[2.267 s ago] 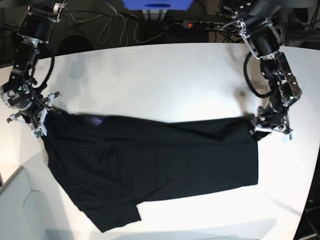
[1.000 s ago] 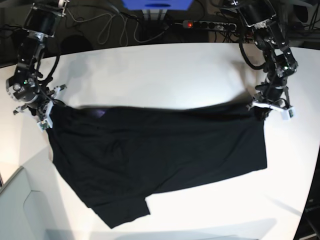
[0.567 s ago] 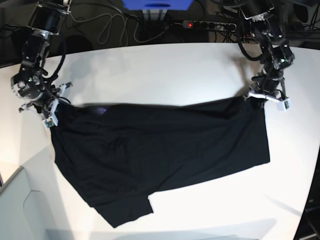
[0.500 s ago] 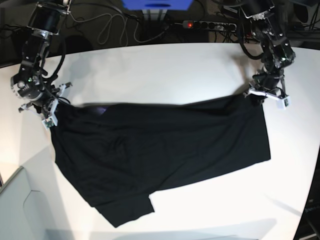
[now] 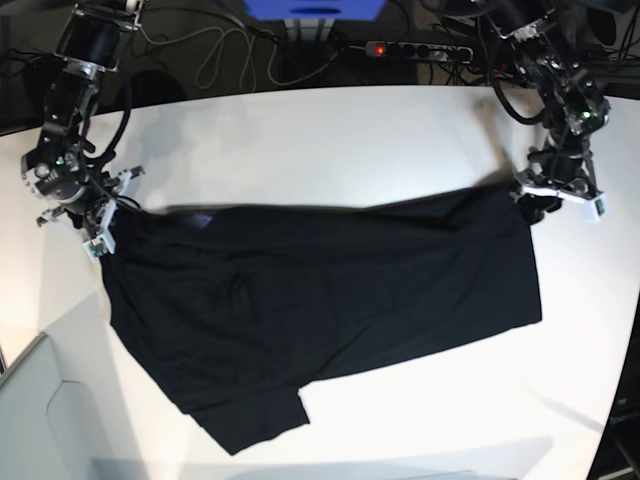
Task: Fold the T-shirt properly
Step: 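Hold the folded edge with both grippers and lift slightly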
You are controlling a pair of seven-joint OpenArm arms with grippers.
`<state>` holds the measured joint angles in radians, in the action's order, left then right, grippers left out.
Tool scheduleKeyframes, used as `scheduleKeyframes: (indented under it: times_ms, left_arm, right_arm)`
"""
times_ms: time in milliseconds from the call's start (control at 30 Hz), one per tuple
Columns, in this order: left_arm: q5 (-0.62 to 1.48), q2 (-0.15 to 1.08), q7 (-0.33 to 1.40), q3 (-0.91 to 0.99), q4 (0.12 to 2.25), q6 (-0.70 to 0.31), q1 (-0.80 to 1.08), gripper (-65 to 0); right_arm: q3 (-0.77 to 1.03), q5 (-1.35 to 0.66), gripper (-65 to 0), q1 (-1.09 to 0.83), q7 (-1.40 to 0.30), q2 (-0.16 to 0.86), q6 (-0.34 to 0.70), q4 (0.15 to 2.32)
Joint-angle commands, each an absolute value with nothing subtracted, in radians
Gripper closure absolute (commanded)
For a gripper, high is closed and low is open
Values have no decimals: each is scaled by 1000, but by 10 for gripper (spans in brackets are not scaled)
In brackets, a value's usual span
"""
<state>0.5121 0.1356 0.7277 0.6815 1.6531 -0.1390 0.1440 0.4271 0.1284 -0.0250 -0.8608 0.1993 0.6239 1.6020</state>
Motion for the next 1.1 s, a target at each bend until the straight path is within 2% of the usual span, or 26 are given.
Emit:
scheduleKeyframes:
  times_ms: [0,233,767,833,967,1067]
  left_arm:
    - [519,147,710,687,1652,-140,137,-255]
    - [519,157,714,682,1504,-145,50,-253]
    - [513,157,716,680,1423,-142,-2,-247]
    - [515,157,716,680,1423,-143,-2,-208]
    - [518,157,713,680,1431,-147,-2,-91]
    - [518,157,713,680,1432,-147,-2,-51]
  right_arm:
    - [430,122,-3,-10,-849,213,636,1621]
    - [430,122,-3,1,-851,213,636,1621]
    - [430,122,-3,-1,-854,216,634,1621]
    - [430,122,-3,-1,-854,216,634,1621]
    - [430,122,-3,-1,-854,214,634,1621]
    - [430,122,-3,-1,-855,214,634,1621]
